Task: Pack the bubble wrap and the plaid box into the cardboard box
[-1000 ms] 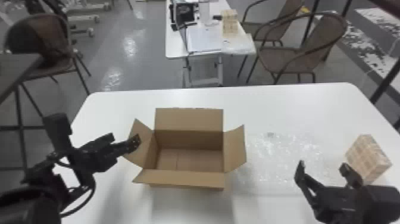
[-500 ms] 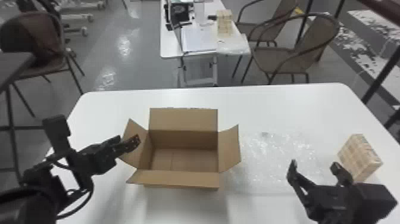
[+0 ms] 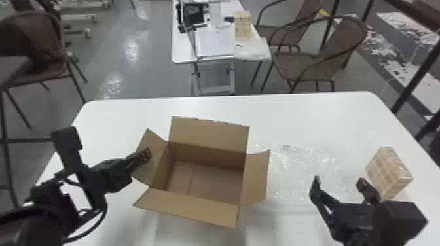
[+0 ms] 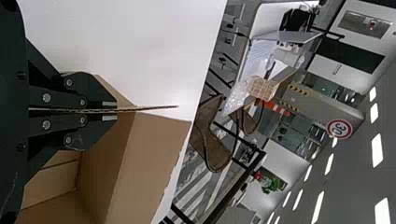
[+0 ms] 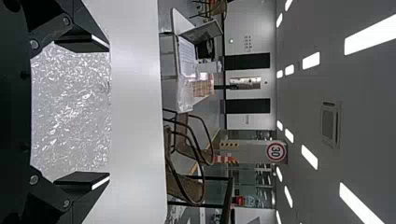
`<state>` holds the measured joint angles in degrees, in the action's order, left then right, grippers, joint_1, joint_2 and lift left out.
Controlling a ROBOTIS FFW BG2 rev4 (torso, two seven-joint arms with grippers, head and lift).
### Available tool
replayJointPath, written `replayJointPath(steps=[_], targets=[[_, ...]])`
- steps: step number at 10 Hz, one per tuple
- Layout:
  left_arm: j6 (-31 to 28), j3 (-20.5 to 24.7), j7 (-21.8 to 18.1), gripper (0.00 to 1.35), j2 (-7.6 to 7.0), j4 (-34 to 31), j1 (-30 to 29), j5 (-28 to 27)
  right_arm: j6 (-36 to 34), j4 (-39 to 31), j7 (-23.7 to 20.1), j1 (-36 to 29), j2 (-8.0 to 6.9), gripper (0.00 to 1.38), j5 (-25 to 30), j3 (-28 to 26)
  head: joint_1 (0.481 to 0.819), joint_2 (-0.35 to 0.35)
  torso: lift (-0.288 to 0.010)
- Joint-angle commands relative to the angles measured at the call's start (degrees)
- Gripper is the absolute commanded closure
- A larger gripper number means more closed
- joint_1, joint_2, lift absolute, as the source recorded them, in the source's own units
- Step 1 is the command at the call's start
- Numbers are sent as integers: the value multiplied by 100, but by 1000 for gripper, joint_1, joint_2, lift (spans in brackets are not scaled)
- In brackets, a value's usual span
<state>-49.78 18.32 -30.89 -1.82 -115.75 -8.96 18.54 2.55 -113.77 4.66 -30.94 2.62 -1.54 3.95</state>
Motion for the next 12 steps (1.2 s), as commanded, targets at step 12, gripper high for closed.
replayJointPath(steps=[12], targets=[[1831,-654,3853,1220,197,-975,-1460,1512,53,31,0,0,64,303,-101,18,695,91,-99]])
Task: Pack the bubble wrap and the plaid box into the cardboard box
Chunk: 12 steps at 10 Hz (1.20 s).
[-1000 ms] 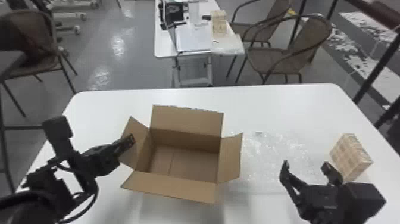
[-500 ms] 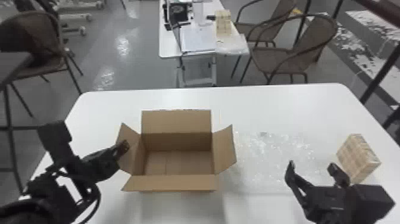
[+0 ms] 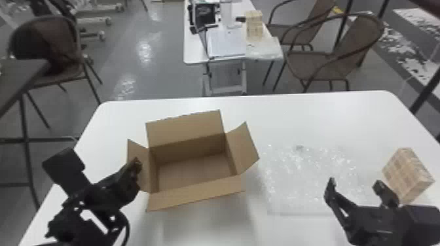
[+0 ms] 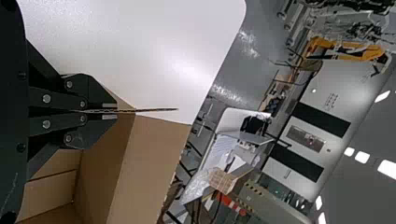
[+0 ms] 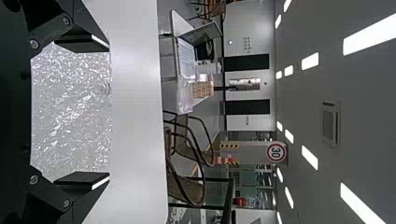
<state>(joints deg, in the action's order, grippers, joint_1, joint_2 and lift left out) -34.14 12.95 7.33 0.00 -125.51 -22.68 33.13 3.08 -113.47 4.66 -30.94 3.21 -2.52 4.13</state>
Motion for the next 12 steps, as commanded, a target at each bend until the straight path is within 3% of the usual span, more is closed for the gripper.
replayJointPath(steps=[1,4,7,10,12], targets=[[786,-346,322,1220,15,9,-228,97,0,0,0,0,13,303,-12,0,695,95,-99],[1551,-733,1166,1220,15,9,-623,387,9,0,0,0,49,303,-47,0,695,93,-99],[2728,-1190,2080,1220,15,45,-1036,370,0,0,0,9,66,303,-47,0,695,110,-99],[2992,-1339,2132,1220,15,159,-992,370,-325,-237,9,176,189,303,-188,0,695,115,-99],[3009,-1401,2141,1220,9,194,-957,440,-1204,-615,9,492,233,303,-425,0,695,107,-99]])
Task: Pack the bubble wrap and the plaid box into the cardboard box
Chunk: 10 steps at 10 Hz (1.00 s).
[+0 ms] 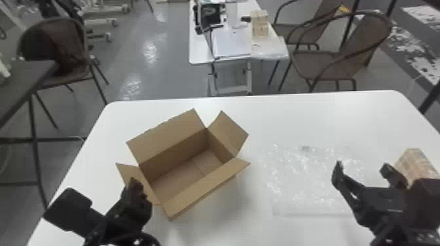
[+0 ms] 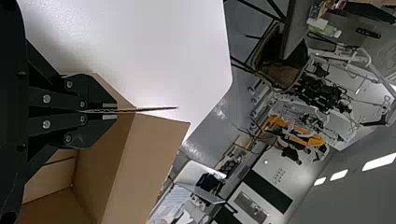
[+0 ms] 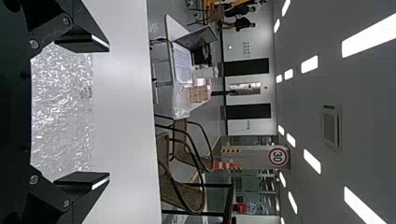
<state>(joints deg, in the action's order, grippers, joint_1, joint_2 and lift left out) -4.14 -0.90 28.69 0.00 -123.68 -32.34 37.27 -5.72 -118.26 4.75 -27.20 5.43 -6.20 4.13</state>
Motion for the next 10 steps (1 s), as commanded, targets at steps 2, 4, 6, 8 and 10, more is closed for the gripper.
replayJointPath(steps=[2,4,6,8,10], targets=[[-8,-60,-4,1220,-61,28,44,61,-1607,-673,0,541,28,305,92,-9,695,100,-99],[-122,-139,-4,1220,-97,54,123,114,-2785,-1006,114,989,142,302,31,-9,695,93,-99],[-324,-297,-13,1220,-264,90,298,272,-3769,-1033,114,1586,213,300,4,9,695,72,-99],[-333,-420,-13,1220,-387,160,413,351,-4965,-848,149,2342,265,303,-66,62,695,48,-99],[-360,-455,-4,1220,-360,204,492,308,-6222,-488,202,3142,230,300,-338,70,695,31,-99]])
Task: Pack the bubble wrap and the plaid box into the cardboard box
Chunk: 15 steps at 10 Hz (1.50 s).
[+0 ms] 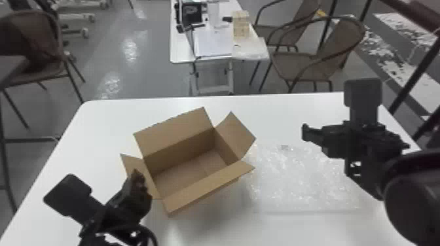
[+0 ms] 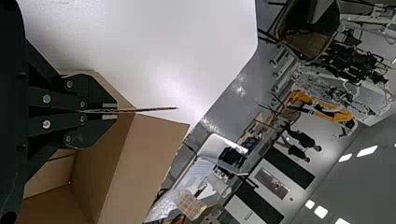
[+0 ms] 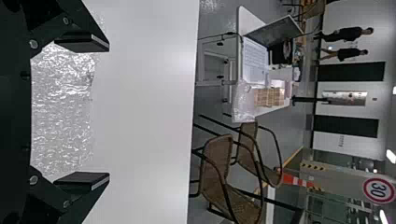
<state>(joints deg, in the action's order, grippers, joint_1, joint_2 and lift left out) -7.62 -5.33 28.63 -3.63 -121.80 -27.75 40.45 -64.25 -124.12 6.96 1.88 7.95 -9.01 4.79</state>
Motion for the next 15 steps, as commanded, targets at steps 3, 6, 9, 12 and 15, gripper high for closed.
replayJointPath(steps=[3,6,9,12,15], targets=[[6,-21,-6,1220,3,42,59,-81,-1546,793,1405,946,-417,303,-1331,-206,695,21,-99],[-29,-56,2,1220,-76,42,94,-99,-1995,1909,3813,1421,-400,298,-4030,-699,695,28,-99],[-12,-91,2,1220,-129,77,147,-125,-1863,2771,5017,1675,-110,303,-5559,-751,695,28,-99],[6,-108,2,1220,-164,95,156,-143,-2047,3755,5764,2036,-92,305,-6130,-751,695,27,-99],[59,-188,2,1220,-199,147,252,-134,-2003,4599,5307,2335,13,305,-6016,-611,695,25,-99]])
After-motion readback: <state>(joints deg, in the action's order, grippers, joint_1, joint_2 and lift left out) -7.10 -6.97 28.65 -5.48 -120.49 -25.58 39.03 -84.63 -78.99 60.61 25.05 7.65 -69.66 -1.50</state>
